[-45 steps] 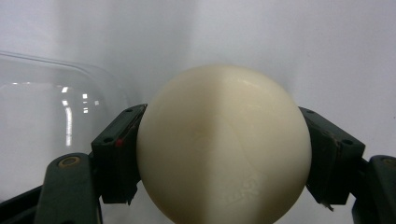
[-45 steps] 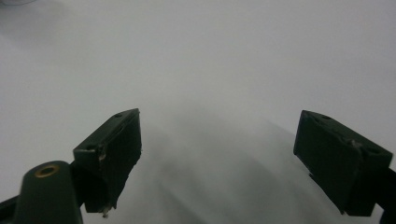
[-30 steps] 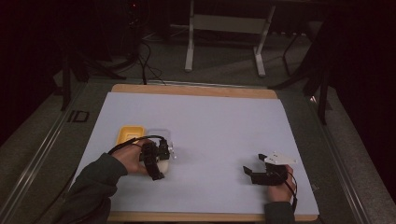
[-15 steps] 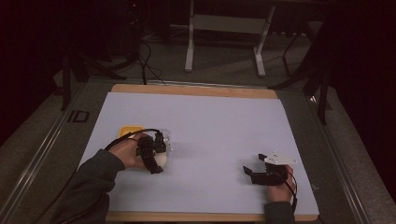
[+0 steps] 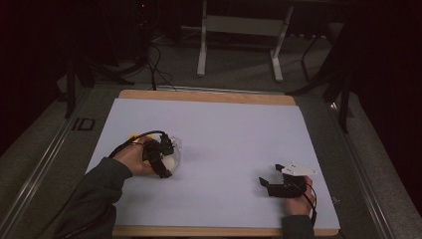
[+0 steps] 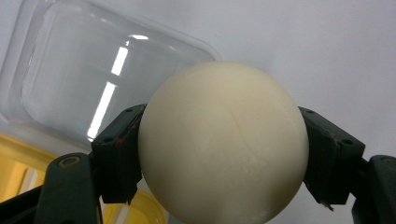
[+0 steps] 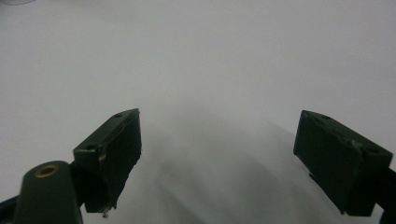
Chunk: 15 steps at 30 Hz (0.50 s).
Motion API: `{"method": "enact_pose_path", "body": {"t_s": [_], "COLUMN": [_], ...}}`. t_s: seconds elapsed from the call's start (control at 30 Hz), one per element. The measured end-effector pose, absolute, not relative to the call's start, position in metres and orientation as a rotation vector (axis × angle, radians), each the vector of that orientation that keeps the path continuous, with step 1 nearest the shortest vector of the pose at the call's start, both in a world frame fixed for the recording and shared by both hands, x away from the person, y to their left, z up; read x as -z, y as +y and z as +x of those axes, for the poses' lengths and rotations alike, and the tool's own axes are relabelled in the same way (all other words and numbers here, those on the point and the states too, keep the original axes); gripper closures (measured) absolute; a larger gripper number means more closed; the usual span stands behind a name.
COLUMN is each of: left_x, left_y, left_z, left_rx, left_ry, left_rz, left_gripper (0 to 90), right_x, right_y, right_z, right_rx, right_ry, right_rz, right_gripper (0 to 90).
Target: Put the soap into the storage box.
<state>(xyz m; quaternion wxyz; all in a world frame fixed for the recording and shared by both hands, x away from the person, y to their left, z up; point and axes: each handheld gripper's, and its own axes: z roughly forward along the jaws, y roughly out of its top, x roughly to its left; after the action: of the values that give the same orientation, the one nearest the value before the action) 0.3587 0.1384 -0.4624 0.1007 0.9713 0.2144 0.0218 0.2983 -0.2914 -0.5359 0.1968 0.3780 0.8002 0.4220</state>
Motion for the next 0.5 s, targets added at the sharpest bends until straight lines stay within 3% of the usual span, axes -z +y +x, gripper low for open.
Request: {"method": "enact_pose_path", "body": {"t_s": [0.5], "left_x": [0.4549], "left_y": [0.1428], "left_z": [0.3686], "left_rx": [-0.125], "left_ry": [0.824], "left_rz": [2.823], "left_gripper": [25.2], "right_x": [0.5359], "right_y": [-0.2912], "right_z": [0.2982], "right_rx": [-1.18], "right_ry": [2.241], "right_rz": [1.061], "right_gripper": [14.9]}}
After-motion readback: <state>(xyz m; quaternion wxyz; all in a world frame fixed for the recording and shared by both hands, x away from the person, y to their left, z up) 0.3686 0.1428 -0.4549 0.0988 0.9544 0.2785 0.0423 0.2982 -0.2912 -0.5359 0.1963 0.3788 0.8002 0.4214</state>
